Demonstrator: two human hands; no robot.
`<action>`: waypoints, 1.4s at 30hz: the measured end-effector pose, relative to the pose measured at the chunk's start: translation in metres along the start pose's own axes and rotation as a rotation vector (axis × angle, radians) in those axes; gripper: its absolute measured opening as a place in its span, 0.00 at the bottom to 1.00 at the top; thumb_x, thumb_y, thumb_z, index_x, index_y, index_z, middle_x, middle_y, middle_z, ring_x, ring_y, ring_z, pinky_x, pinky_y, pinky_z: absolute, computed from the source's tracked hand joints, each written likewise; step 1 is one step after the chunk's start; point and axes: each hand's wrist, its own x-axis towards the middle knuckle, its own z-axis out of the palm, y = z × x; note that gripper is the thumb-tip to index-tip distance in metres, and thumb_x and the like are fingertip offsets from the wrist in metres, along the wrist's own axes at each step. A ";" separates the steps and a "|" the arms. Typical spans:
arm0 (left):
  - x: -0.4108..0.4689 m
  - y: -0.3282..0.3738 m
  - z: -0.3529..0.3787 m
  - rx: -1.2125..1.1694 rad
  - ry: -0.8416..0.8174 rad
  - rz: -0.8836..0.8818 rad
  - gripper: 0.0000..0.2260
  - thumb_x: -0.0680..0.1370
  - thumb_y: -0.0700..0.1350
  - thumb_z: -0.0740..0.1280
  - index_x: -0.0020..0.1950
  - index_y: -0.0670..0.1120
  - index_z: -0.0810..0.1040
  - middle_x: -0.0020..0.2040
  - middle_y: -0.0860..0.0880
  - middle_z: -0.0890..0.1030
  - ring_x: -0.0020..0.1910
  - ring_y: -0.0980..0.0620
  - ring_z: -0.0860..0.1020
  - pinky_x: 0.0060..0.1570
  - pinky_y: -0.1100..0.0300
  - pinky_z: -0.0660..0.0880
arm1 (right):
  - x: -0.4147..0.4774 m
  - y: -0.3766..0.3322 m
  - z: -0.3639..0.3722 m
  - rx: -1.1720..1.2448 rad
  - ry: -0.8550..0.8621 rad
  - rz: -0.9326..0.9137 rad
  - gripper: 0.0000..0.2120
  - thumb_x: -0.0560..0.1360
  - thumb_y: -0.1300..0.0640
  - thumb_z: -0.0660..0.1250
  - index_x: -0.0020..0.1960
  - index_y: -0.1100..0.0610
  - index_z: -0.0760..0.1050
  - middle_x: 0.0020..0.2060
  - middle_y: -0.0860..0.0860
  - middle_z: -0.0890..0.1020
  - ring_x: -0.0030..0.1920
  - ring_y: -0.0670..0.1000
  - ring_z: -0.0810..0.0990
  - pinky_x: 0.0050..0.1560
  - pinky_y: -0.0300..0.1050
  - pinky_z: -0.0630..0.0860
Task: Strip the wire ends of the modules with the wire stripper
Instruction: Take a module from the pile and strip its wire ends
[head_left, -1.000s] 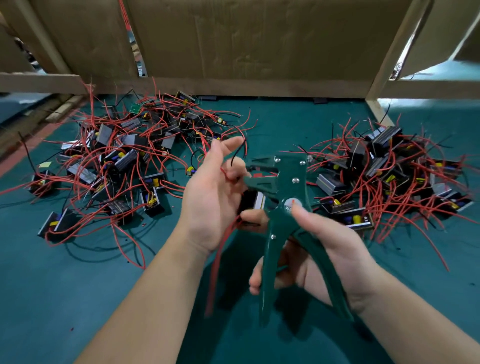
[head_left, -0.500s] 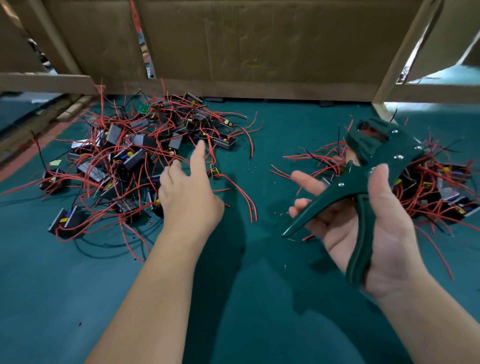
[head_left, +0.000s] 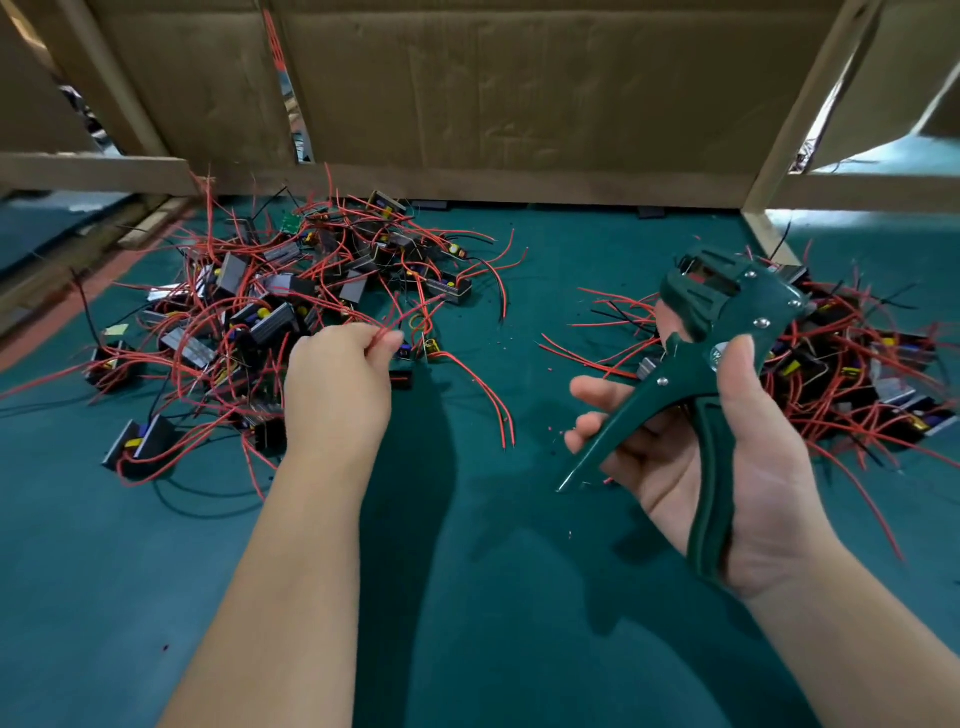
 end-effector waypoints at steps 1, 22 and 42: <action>0.000 0.002 0.000 -0.059 0.059 0.047 0.18 0.81 0.50 0.61 0.34 0.43 0.72 0.30 0.46 0.73 0.34 0.41 0.69 0.36 0.54 0.59 | 0.000 0.000 0.000 0.008 0.001 -0.003 0.37 0.57 0.36 0.77 0.62 0.49 0.76 0.48 0.66 0.82 0.42 0.61 0.84 0.44 0.52 0.81; -0.033 0.059 0.009 -1.232 -0.358 0.107 0.19 0.79 0.61 0.53 0.59 0.59 0.80 0.51 0.51 0.83 0.48 0.54 0.79 0.43 0.56 0.79 | -0.002 0.009 0.004 0.138 -0.247 0.389 0.38 0.60 0.36 0.75 0.66 0.50 0.75 0.60 0.65 0.77 0.39 0.60 0.83 0.46 0.56 0.80; -0.026 0.035 0.011 -0.037 -0.006 0.043 0.26 0.68 0.38 0.65 0.66 0.54 0.73 0.63 0.49 0.69 0.61 0.45 0.64 0.59 0.53 0.59 | 0.000 -0.018 -0.004 0.354 -0.022 0.107 0.29 0.67 0.37 0.64 0.51 0.62 0.80 0.40 0.58 0.77 0.35 0.54 0.80 0.40 0.50 0.82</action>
